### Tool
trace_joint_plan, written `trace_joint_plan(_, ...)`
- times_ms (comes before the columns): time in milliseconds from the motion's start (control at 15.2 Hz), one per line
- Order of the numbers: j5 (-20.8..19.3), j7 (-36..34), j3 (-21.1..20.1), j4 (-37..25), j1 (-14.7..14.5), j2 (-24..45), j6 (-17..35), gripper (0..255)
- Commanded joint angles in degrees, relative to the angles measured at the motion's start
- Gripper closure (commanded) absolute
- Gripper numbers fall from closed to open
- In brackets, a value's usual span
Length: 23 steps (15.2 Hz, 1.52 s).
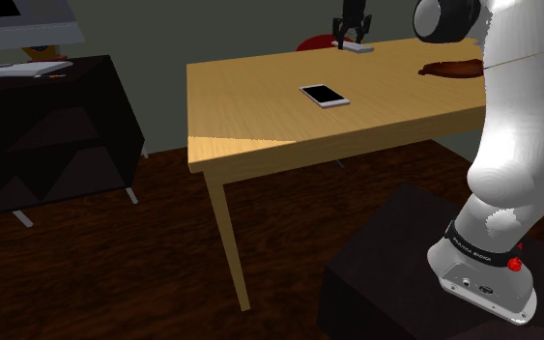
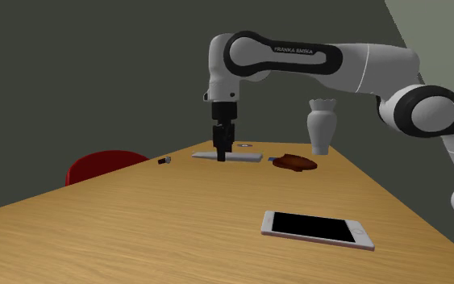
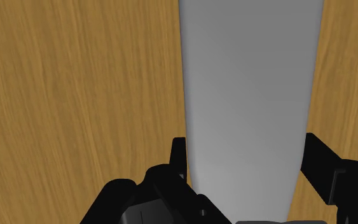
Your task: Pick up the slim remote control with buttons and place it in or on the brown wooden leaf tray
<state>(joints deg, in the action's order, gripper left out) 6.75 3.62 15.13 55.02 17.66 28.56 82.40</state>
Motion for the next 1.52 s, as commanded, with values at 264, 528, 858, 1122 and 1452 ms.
trace_joint_plan(264, 0.3, 0.9, 0.2, -4.3, 1.2, 0.6, -3.8, 255)
trace_joint_plan(528, -1.5, 4.7, 1.7, 9.3, 1.9, -8.2, 1.2, 255)
trace_joint_plan(858, -3.1, 9.5, 3.6, 19.8, 3.9, -15.5, 4.5, 255)
trace_joint_plan(1122, -4.3, 13.6, 5.3, 25.6, 5.9, -19.9, 6.0, 255)
trace_joint_plan(1452, -5.5, 19.1, 7.8, 30.5, 8.7, -23.8, 7.2, 255)
